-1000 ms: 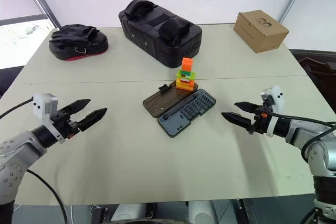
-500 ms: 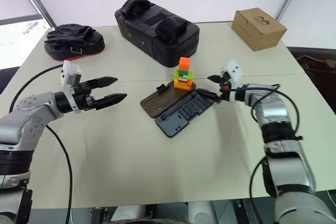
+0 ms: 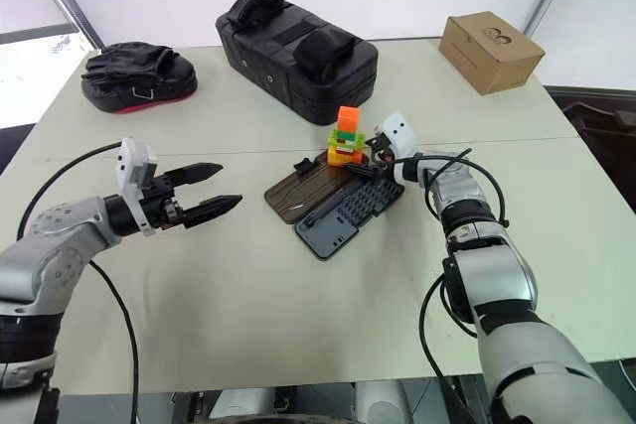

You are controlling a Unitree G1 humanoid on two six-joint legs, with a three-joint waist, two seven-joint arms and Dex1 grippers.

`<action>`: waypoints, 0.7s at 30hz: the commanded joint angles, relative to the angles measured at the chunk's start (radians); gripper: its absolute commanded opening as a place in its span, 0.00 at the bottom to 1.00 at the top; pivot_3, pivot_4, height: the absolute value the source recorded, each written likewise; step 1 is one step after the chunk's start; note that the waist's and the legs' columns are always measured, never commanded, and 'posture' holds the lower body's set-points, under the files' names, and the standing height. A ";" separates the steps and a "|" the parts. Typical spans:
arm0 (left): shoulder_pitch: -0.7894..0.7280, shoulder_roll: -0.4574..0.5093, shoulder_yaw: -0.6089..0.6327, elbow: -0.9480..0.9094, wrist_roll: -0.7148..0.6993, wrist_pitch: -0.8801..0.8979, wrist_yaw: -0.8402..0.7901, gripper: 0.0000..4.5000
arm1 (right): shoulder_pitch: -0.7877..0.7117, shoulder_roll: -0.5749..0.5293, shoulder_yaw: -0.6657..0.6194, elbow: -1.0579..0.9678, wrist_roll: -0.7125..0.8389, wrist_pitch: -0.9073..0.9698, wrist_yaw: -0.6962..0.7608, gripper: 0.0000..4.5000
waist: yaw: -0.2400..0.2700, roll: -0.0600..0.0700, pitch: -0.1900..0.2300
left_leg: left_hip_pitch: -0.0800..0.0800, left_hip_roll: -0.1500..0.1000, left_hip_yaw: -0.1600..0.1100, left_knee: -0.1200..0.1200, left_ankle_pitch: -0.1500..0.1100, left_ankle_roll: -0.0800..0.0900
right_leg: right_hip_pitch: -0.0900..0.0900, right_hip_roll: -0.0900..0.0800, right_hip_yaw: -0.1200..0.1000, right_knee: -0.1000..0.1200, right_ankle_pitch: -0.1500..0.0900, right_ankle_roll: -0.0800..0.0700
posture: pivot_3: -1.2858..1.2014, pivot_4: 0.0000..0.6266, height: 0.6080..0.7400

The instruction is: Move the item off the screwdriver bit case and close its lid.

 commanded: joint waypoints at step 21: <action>0.028 -0.024 0.029 -0.020 -0.002 -0.031 0.054 1.00 | -0.083 -0.006 -0.087 0.001 -0.015 -0.056 -0.003 0.28 | -0.018 0.000 0.000 | 0.000 0.000 0.000 0.000 0.001 -0.001 | 0.000 0.000 0.000 0.001 0.000 0.000 | 0.52 0.24 1.00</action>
